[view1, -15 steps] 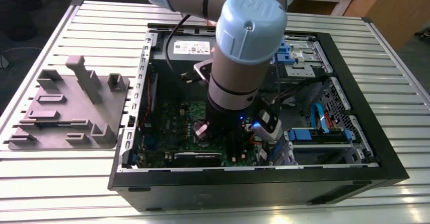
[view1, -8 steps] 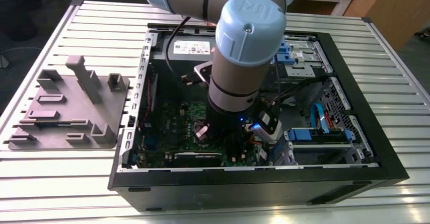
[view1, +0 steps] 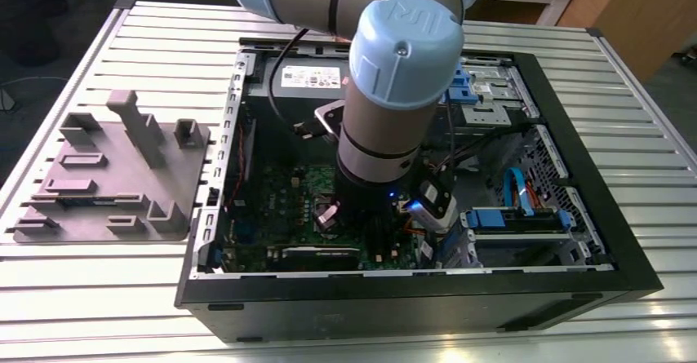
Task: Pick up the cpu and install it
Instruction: 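Install the first cpu locking lever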
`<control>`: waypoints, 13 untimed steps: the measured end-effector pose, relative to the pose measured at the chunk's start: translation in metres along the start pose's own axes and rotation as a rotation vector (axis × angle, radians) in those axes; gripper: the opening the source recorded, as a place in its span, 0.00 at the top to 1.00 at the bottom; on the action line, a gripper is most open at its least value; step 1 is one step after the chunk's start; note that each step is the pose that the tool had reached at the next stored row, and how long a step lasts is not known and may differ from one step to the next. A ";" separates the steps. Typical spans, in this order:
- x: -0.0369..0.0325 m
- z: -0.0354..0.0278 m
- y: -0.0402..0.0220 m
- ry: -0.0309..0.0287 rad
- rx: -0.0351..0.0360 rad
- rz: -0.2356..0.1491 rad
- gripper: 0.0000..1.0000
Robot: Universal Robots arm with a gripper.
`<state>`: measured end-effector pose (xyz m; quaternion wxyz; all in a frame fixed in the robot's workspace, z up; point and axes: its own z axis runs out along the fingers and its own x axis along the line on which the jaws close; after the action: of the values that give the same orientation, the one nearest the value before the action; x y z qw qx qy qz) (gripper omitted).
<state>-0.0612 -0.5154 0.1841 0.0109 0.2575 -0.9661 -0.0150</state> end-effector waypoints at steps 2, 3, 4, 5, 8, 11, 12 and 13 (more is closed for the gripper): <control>-0.0001 -0.0030 0.0005 -0.0007 -0.0016 0.000 0.90; -0.0001 -0.0051 0.0006 -0.0013 -0.0025 0.000 0.90; 0.0001 -0.0076 0.0007 -0.0010 -0.0029 0.000 0.90; 0.0002 -0.0108 0.0005 0.0002 -0.0020 0.000 0.90; 0.0001 -0.0188 0.0006 0.0019 -0.0027 0.000 0.90; 0.0000 -0.0220 0.0007 0.0034 -0.0037 0.000 0.90; 0.0000 -0.0220 0.0007 0.0035 -0.0037 0.000 0.90; 0.0000 -0.0220 0.0007 0.0036 -0.0037 0.000 0.90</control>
<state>-0.0609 -0.5153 0.2062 0.0131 0.2574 -0.9661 -0.0163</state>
